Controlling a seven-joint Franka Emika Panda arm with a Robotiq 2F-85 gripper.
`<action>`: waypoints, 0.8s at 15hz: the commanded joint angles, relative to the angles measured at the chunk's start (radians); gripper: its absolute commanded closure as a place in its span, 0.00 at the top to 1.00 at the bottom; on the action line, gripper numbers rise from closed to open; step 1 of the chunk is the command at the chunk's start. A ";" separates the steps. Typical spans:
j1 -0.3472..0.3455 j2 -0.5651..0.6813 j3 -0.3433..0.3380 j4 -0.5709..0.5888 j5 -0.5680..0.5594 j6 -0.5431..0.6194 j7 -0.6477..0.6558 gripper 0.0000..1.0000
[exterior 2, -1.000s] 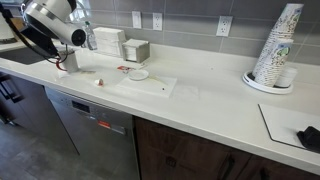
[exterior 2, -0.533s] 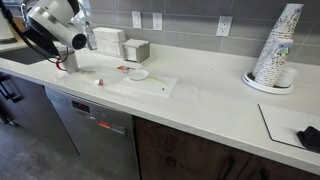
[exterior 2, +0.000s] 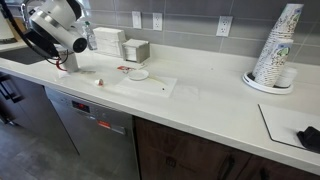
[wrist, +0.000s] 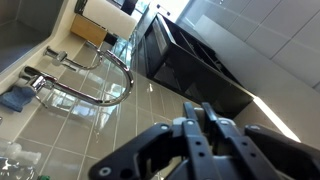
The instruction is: Pick up the white tea cup, pour the contents of the white teacup into the paper cup on the left, put the white tea cup back on the kitchen paper
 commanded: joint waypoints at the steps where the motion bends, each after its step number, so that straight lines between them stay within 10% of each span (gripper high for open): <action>1: -0.001 0.027 -0.011 0.020 0.083 -0.077 -0.062 0.03; 12: 0.014 0.104 -0.022 0.085 0.139 -0.281 -0.046 0.03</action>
